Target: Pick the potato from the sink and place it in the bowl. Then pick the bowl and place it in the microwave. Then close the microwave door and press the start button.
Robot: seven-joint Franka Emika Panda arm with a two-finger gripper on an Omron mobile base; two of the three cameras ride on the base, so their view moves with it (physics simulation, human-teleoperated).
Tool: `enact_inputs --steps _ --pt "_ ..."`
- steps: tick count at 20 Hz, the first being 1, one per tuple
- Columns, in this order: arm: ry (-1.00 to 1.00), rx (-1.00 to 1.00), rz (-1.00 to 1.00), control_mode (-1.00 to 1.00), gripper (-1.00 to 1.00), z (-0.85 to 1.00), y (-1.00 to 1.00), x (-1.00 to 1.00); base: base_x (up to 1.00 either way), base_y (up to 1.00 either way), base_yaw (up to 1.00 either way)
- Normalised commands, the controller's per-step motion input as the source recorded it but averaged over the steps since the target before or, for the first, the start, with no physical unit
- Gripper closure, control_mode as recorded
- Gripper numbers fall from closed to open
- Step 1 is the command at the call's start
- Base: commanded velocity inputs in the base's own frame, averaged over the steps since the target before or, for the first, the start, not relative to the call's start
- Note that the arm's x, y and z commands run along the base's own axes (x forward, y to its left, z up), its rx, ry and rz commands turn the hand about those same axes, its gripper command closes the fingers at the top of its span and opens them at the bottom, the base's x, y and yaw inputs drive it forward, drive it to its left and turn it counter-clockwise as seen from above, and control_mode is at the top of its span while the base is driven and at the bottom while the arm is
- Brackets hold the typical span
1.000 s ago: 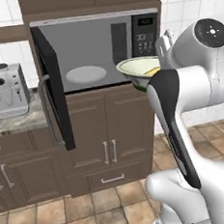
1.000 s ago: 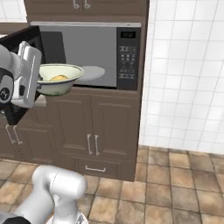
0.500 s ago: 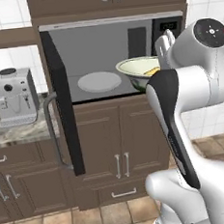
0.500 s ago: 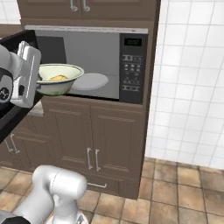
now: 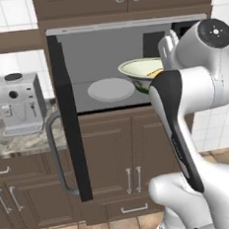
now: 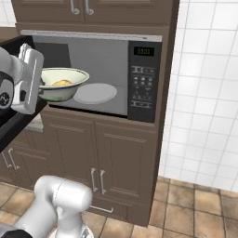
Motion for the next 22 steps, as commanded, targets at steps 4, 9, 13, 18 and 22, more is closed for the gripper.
enact_inputs --steps 4,9,13,18,22 --pt "0.00 0.00 0.00 1.00 1.00 0.00 0.00 0.00 0.14 0.00 0.00" --pt "0.00 0.00 0.00 1.00 1.00 0.00 0.00 0.00 0.19 0.00 -0.01" --pt "0.00 0.00 0.00 1.00 1.00 0.00 0.00 0.00 0.07 0.00 0.00" --pt "0.00 0.01 0.00 -1.00 1.00 -0.03 0.00 0.01 0.01 0.00 0.00" --pt "0.00 0.01 0.00 -1.00 1.00 -0.30 0.00 0.31 0.00 0.00 0.00"
